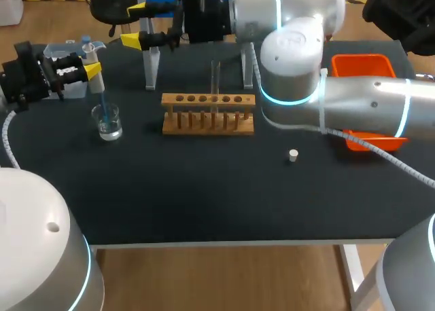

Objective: Invert the test tube, pick up the pipette, mount the tip to pipette, aspirate from beaker and dispense into the tube, eject the tip, return the pipette, and cap with the stopper.

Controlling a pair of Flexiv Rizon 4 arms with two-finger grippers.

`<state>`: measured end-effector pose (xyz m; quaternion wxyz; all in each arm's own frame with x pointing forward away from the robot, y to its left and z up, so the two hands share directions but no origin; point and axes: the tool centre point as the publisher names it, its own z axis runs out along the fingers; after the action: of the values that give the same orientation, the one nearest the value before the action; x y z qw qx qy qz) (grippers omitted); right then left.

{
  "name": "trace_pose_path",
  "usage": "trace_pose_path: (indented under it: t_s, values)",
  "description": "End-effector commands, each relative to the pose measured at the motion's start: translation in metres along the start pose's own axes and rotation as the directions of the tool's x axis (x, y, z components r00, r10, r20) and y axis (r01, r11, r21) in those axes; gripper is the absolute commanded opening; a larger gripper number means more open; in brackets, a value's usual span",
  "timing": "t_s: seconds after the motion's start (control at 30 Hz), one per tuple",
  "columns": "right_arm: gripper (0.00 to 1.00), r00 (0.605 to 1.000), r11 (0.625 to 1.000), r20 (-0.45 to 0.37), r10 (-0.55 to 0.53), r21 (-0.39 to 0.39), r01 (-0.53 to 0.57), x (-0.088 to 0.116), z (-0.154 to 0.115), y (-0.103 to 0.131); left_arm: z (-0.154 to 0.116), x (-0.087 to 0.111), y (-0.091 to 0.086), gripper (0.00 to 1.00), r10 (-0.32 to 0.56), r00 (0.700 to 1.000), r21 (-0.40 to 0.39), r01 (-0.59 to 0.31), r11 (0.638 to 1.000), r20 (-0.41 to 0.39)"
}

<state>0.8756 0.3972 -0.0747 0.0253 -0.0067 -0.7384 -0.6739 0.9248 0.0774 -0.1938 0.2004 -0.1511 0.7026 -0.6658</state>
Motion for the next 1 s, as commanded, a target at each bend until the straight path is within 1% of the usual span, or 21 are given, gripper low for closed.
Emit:
trace_pose_path:
  t_s: [0.03,0.23,0.37,0.57,0.6,0.63,0.67,0.73,0.77,1.0]
  values:
    - [1.0,0.99,1.0,-0.139,-0.026,-0.02,0.024,-0.011,0.012,0.003,0.0,0.0,0.0,0.0,0.001,1.0,-0.001,-0.001,1.0,0.001]
    - [1.0,0.987,0.996,-0.132,-0.087,-0.033,0.083,-0.015,0.026,0.011,0.0,0.0,0.0,0.0,0.001,1.0,-0.001,-0.001,1.0,0.001]
    - [1.0,0.985,0.994,-0.139,-0.101,-0.043,0.096,-0.016,0.035,0.012,0.0,0.0,0.0,0.0,0.001,1.0,-0.001,-0.001,1.0,0.001]
    - [1.0,0.983,0.993,-0.142,-0.114,-0.054,0.107,-0.022,0.047,0.012,0.0,0.0,0.0,0.0,0.001,1.0,-0.001,-0.001,1.0,0.001]
    - [0.73,0.983,0.992,-0.14,-0.117,-0.056,0.11,-0.024,0.05,0.012,0.0,0.0,0.0,0.0,0.001,1.0,-0.001,-0.001,1.0,0.001]
    - [0.42,0.983,0.992,-0.139,-0.119,-0.059,0.112,-0.025,0.052,0.012,0.0,0.0,0.0,0.0,0.001,1.0,-0.001,-0.001,1.0,0.001]
    - [0.26,0.983,0.992,-0.138,-0.12,-0.06,0.113,-0.025,0.054,0.011,0.0,0.0,0.0,0.0,0.001,1.0,-0.001,-0.001,1.0,0.001]
    - [0.01,0.983,0.992,-0.136,-0.121,-0.062,0.114,-0.028,0.058,0.01,0.0,0.0,0.0,0.0,0.001,1.0,-0.001,-0.001,1.0,0.001]
    - [0.0,0.983,0.991,-0.133,-0.123,-0.065,0.115,-0.029,0.059,0.01,0.0,0.0,0.0,0.0,0.001,1.0,-0.001,-0.001,1.0,0.001]
    - [0.0,0.982,0.99,-0.145,-0.124,-0.089,0.112,-0.034,0.071,0.008,0.0,0.0,0.0,0.0,0.001,1.0,-0.001,-0.001,1.0,0.001]
